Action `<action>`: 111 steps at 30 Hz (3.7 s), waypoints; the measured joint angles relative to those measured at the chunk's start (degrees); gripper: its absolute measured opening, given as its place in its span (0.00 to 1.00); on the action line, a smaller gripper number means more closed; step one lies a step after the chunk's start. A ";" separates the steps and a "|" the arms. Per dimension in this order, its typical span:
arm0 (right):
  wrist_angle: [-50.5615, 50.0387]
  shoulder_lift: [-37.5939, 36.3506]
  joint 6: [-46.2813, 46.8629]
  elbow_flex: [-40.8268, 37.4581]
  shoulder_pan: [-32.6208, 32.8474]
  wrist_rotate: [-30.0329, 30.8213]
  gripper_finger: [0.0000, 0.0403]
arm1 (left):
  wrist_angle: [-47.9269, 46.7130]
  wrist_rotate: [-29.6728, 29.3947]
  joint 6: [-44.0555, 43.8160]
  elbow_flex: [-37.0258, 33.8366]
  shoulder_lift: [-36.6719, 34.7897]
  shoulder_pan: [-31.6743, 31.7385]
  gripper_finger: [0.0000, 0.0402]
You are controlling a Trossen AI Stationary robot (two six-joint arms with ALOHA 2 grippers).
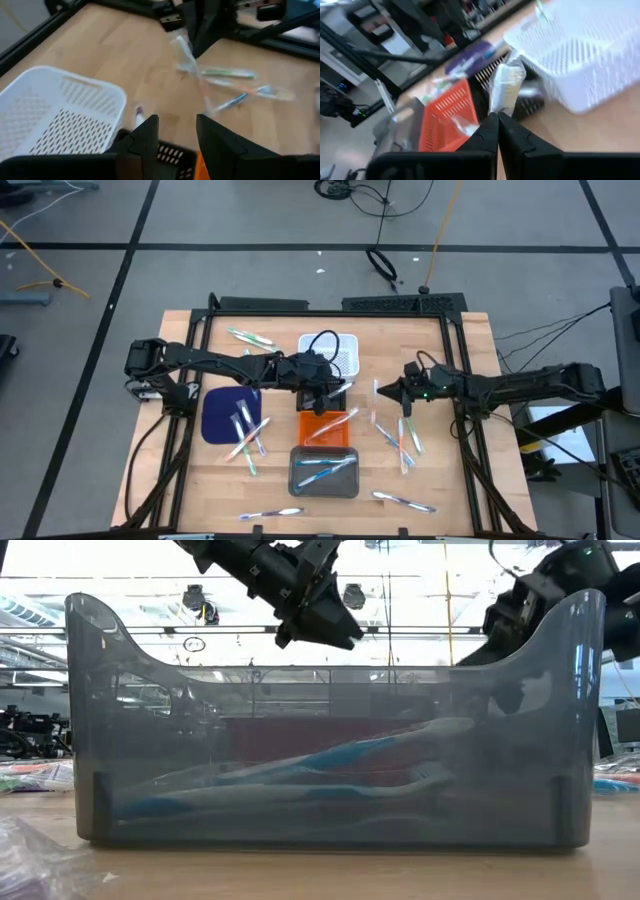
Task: Pick & Place Toothbrushes
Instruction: Put the middle orange toothbrush into the orange bin
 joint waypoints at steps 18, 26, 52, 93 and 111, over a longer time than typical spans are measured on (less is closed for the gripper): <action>9.72 -6.34 -11.13 4.34 0.46 1.35 0.00 | 13.15 3.97 -1.23 0.00 0.00 0.00 0.34; 9.68 -2.02 -16.12 10.82 1.67 1.22 0.00 | 15.20 4.07 -2.74 0.02 0.00 -0.16 0.34; 12.24 11.57 -21.02 22.01 2.19 -1.84 0.00 | 22.24 3.83 0.35 0.02 0.00 -1.25 0.52; -5.21 6.45 -23.56 21.88 3.15 -1.77 0.25 | 5.15 -0.05 3.79 -0.04 -5.02 -2.60 0.00; -14.43 5.14 -23.57 21.88 3.15 -1.64 0.27 | -10.78 4.42 -3.87 -0.02 -4.98 -7.36 0.00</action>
